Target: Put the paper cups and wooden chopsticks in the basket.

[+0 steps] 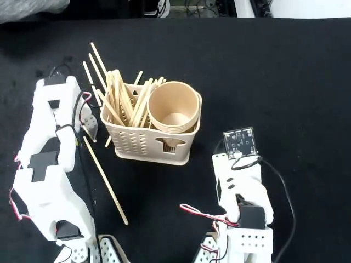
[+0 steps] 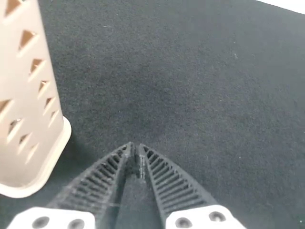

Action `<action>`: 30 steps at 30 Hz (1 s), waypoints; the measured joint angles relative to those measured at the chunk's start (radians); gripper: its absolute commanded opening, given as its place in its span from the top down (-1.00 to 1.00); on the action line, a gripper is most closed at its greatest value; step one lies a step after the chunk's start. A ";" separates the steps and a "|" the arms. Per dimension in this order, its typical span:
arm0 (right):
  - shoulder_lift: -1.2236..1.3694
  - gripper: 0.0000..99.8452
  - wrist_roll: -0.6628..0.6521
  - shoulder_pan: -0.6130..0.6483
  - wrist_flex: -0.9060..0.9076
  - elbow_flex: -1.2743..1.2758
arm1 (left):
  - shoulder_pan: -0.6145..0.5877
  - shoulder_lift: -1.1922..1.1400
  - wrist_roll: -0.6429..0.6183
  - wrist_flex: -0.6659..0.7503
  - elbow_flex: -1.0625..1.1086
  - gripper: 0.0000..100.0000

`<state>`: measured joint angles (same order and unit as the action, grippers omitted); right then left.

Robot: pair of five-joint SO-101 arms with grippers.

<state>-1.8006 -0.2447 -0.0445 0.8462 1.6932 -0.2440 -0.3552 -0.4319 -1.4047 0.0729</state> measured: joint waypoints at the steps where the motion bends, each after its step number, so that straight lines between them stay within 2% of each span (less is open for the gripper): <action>1: 0.000 0.98 0.000 0.000 0.000 0.000 | 0.000 0.000 0.000 0.005 0.020 0.72; 4: 0.000 0.98 0.000 0.000 0.000 0.000 | 0.000 -0.005 0.000 0.055 0.043 0.72; 11: 0.000 0.98 0.000 0.000 0.000 0.000 | 0.000 -0.008 -0.002 0.066 0.081 0.73; 18: 0.000 0.98 0.000 0.000 0.000 0.000 | 0.000 -0.008 -0.014 0.072 0.083 0.94; 30: 0.000 0.98 0.000 0.000 0.000 0.000 | -0.035 -0.008 -0.008 0.129 0.086 0.94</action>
<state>-1.8006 -0.2447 -0.0445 0.8462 1.6932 -0.2793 -0.3629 -0.4396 -1.2758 0.1588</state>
